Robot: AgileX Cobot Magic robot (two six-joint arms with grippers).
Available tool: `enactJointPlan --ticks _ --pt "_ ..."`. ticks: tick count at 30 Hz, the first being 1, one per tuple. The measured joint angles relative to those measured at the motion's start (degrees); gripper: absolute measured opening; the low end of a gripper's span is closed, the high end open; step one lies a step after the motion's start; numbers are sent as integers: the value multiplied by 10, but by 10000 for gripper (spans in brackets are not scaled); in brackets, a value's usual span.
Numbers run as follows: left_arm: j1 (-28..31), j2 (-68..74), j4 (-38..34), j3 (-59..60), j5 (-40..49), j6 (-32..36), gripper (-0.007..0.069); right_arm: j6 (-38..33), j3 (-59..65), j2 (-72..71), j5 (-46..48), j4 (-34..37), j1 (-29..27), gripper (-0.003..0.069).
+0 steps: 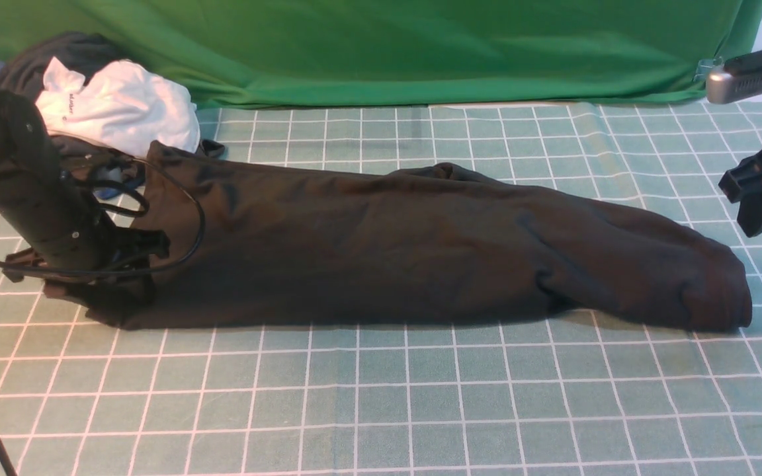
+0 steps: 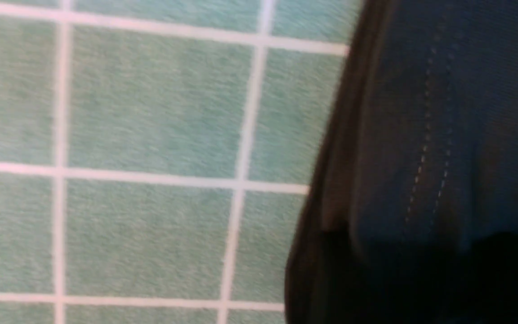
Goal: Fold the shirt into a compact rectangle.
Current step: 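Pull the folded dark garment lengthwise by its ends to straighten it flat on the table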
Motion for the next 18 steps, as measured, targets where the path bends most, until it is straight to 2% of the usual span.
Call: enactJointPlan --ticks 1,3,9,11,13,15,18 --pt "0 0 0 -1 7 5 138 -2 0 0 14 5 0 367" --pt "0 -2 3 -3 21 9 76 -3 0 -3 25 20 0 367" --pt "0 -37 52 0 85 10 72 2 38 -31 26 37 0 380" --pt "0 -61 64 0 96 14 72 3 71 -45 25 37 0 424" --pt "3 -82 73 0 95 20 72 0 109 -46 -18 39 0 528" --pt "7 -84 73 0 91 22 72 -1 122 -37 -57 43 0 568" --pt "10 -84 82 0 86 22 72 -10 125 -14 -93 55 0 584"
